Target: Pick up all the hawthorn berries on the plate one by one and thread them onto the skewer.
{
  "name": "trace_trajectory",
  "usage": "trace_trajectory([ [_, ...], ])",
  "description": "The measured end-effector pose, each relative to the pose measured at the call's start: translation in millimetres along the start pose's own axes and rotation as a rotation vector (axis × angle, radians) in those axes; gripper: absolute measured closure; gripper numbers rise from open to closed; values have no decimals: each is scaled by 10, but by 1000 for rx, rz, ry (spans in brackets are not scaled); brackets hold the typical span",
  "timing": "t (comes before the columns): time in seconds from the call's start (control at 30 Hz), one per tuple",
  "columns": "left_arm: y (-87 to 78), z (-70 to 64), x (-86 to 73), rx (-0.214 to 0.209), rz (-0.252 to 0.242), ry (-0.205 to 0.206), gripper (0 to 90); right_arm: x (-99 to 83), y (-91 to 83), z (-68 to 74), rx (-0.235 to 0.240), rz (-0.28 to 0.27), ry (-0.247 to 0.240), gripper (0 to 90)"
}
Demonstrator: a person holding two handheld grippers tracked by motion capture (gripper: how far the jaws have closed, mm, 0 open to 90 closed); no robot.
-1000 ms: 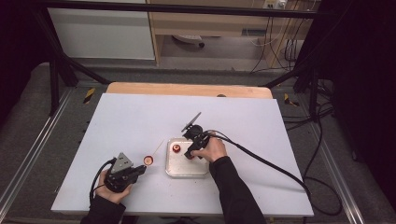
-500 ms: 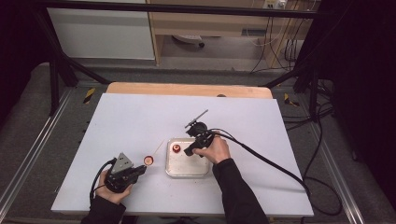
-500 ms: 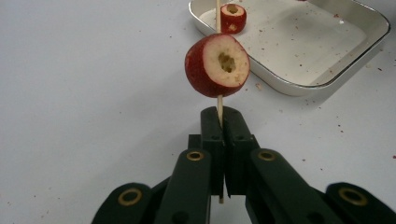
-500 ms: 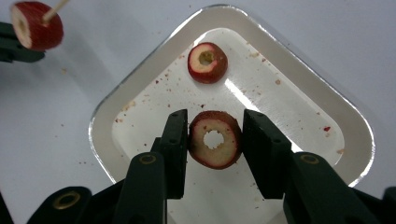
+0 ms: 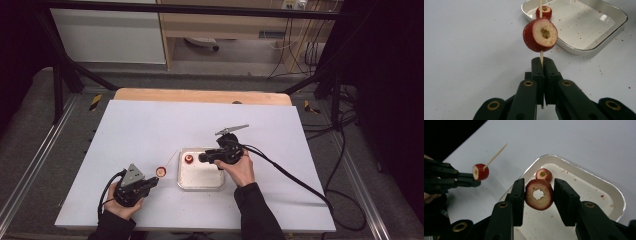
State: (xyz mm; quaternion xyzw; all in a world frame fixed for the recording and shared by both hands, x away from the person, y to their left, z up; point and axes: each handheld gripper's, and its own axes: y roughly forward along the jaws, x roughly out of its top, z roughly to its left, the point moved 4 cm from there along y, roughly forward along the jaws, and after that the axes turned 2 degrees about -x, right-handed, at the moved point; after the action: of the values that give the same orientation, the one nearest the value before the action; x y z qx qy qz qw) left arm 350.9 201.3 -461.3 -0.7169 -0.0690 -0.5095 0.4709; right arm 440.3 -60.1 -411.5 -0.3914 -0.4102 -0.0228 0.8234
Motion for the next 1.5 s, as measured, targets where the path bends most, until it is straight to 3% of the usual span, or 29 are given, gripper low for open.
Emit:
trace_trajectory([
  [0.27, 7, -55, 16, -7, -13, -6, 881, -158, -8, -4, 91, -230, 109, 623],
  [0.57, 4, -135, 45, -16, -41, -39, 880, -241, 31, 20, 107, -417, 168, 624],
  [1.03, 11, -254, 82, -35, -83, -101, 880, -219, 61, 77, 114, -628, 232, 624],
  [1.5, 68, -385, 221, -40, -143, -111, 880, -138, 24, 47, 135, -741, 277, 625],
])
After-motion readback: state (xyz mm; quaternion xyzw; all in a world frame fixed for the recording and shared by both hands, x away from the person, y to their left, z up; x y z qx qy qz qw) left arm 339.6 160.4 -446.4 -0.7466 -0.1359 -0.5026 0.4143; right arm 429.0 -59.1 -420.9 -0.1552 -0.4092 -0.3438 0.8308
